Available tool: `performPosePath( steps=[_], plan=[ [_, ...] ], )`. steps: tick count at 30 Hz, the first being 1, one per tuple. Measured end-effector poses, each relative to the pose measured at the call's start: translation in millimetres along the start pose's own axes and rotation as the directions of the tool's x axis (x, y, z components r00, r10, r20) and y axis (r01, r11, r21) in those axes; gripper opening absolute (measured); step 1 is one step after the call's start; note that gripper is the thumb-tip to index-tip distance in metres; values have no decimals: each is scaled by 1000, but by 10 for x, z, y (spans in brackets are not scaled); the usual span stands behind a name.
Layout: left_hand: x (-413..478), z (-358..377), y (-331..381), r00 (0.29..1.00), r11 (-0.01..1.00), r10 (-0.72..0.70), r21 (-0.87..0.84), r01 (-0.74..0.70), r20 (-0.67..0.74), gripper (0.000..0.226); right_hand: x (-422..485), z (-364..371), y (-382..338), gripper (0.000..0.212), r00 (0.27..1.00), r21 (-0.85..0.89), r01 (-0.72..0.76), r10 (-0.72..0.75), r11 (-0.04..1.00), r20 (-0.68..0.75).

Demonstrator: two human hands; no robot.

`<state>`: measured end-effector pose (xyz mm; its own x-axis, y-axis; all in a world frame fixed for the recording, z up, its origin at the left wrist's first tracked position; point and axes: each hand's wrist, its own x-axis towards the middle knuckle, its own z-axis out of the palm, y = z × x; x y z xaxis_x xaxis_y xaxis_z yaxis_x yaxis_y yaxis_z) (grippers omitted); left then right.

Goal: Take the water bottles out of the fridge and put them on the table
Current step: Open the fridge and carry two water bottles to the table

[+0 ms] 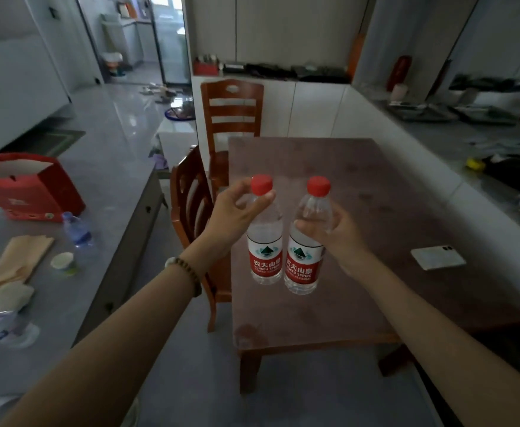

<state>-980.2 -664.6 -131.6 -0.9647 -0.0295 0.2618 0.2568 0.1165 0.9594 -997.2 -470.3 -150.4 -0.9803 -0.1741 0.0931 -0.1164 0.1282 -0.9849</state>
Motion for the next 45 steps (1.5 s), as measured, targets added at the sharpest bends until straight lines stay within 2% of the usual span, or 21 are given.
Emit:
performPosePath(
  steps=[4,9,13,23,32,38,45],
  plan=[
    [326,28,-439,996,998,-61,-26,63,60,16,380,82,386,60,997,3,-62,62,998,43],
    [576,98,-876,993,994,-98,-50,102,72,17,789,55,758,62,982,2,-125,123,992,140],
    [678,179,-1156,991,992,-121,-30,123,48,16,987,-5,935,54,963,-24,-156,157,987,219],
    [752,313,-1554,997,996,-76,36,76,9,21,1205,-112,1292,52,934,-23,-190,188,982,303],
    [692,332,-1546,1000,996,-23,88,23,-1,14,1282,-212,1267,60,843,-88,-234,247,968,479],
    [659,328,-1506,999,986,-46,159,44,10,13,1219,-233,1332,84,888,-197,-239,296,951,351],
    [577,331,-1459,995,981,-97,170,93,16,11,1137,-250,1276,72,913,-210,-212,270,954,306]
  ],
)
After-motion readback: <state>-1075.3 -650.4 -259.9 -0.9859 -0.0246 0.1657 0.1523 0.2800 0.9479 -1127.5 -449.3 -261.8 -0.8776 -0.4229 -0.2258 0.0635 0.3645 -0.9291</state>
